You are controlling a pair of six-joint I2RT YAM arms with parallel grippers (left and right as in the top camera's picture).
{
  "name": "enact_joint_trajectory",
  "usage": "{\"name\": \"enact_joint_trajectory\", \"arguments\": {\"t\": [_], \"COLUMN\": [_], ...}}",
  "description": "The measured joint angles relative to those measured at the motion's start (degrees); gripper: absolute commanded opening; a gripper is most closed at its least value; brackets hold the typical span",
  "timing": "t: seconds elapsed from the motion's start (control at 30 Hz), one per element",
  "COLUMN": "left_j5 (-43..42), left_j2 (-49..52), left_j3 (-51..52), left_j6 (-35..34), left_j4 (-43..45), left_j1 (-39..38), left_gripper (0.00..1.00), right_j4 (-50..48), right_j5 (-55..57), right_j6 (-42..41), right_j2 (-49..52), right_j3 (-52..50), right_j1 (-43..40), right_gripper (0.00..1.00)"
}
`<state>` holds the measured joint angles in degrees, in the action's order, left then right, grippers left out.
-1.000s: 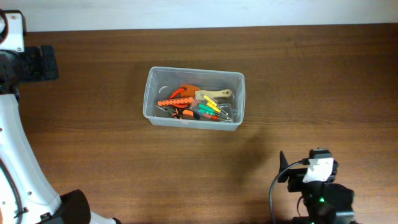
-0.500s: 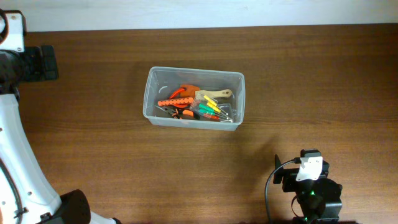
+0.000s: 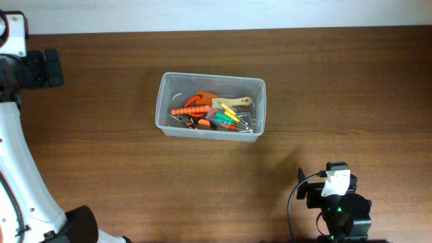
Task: Pack container
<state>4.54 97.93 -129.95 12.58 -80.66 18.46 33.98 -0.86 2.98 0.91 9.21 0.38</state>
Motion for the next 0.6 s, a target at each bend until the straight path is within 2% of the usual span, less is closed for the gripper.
{"name": "enact_joint_trajectory", "arguments": {"t": [0.33, 0.43, 0.6], "left_j5": [0.1, 0.1, -0.5], "left_j2": [-1.0, -4.4, -16.6], "left_j3": [0.0, 1.7, 10.4], "left_j6": [0.0, 0.0, 0.0], "left_j4": [0.0, 0.1, 0.3], "left_j1": [-2.3, -7.6, -16.7], "left_gripper": [0.99, 0.99, 0.99], "right_j4": [0.0, 0.0, -0.1], "right_j5": [0.0, 0.0, 0.0], "right_j6": [0.0, 0.0, 0.1], "right_j2": [0.0, 0.0, 0.0], "right_j3": [0.0, 0.0, 0.0], "right_j1": [0.0, 0.0, 0.0], "right_gripper": [0.98, 0.98, 0.98]}}
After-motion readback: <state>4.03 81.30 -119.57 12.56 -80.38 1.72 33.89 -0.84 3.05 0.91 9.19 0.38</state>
